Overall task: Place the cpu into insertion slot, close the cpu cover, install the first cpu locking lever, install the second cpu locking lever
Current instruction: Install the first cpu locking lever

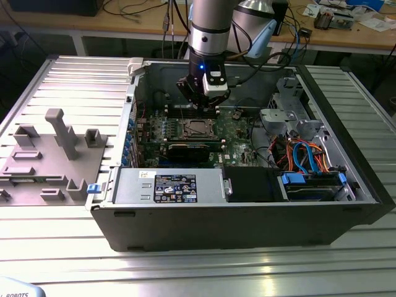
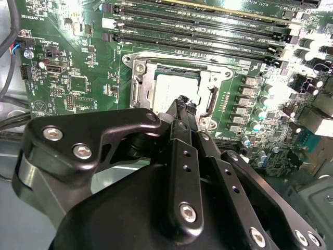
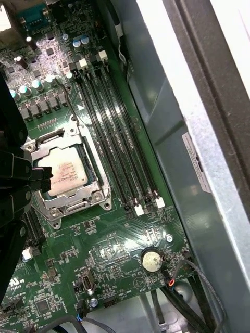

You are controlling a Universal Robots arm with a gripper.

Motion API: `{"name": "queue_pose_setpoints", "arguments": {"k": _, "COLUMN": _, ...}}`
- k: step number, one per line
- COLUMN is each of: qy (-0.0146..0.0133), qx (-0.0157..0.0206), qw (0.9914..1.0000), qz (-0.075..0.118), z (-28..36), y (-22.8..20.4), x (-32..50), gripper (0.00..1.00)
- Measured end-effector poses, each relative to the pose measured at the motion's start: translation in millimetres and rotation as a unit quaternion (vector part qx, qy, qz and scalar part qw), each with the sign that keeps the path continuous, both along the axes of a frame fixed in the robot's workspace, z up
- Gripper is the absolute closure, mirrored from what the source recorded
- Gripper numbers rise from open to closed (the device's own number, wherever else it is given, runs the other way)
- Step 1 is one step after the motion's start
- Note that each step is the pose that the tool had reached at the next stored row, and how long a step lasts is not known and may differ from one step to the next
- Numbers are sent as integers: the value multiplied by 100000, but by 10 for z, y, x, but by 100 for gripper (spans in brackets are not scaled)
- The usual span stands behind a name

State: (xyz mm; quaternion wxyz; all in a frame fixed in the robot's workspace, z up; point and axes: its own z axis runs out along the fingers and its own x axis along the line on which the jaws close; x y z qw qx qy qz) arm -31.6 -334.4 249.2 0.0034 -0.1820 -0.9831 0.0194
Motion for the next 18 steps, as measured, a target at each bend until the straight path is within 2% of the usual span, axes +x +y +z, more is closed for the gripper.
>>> {"name": "queue_pose_setpoints", "arguments": {"k": 18, "qy": -1, "qx": -5, "qw": 99975, "qz": 2224, "z": 0, "y": 0, "x": 0, "gripper": 89}}
